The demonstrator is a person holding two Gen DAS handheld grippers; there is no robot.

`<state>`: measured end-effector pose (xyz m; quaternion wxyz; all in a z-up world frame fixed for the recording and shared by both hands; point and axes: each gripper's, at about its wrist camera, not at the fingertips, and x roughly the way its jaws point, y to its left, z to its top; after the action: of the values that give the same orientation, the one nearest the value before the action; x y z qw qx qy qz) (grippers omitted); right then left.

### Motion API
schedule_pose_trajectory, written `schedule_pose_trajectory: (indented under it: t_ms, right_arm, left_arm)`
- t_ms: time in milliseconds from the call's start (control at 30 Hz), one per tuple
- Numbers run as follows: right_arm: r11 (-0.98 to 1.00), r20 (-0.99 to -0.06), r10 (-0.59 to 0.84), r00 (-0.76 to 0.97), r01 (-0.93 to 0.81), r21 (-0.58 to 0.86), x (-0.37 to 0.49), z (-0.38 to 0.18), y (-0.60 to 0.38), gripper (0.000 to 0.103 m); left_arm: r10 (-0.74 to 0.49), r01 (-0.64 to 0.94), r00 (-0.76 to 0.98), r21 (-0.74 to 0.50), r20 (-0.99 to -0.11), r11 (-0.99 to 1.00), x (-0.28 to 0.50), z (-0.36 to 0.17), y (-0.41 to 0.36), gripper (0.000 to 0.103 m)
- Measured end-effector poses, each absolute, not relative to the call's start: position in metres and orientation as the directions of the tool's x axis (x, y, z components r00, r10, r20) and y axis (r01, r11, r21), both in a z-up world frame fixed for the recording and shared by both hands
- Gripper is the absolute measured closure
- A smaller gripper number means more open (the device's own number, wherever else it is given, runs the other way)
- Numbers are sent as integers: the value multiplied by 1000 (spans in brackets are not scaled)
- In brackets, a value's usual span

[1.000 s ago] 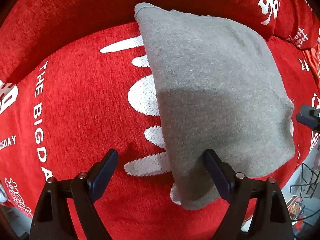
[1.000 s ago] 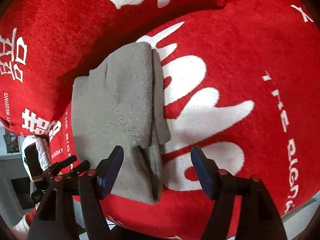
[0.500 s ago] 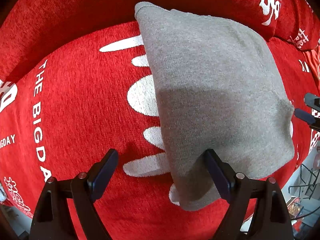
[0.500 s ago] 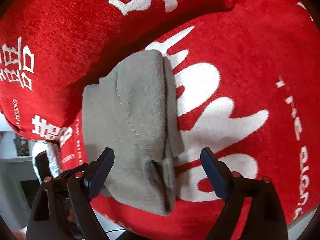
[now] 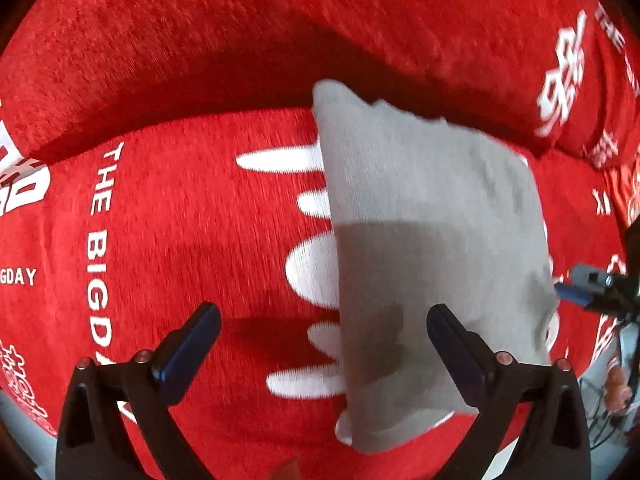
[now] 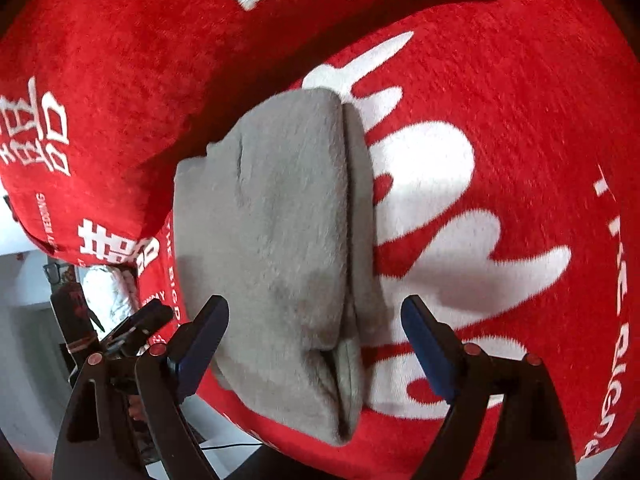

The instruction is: Fold small clothes

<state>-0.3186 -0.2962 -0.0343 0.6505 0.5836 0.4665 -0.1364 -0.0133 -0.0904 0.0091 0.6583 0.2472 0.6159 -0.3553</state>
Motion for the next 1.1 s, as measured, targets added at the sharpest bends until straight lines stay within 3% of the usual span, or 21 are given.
schedule_pose_trajectory:
  t_ms: [200,667,1100]
  right_arm:
    - [244,-731,408,548,706,665,-317,-47,-308,13]
    - [147,-561,533,634,584,799,-300,-80,-318,12]
    - [156,-486,595,640,501,851,-264,-87,-309,12]
  left_arm:
    - [-158,743,-35,-131,-987,657,-1,-4,-102,0]
    - [-222,715,-256,-339,-941,612,-2,-55,-134,0]
    - [-211,733,-261,-336,-942,591,-31,-69,-165,0]
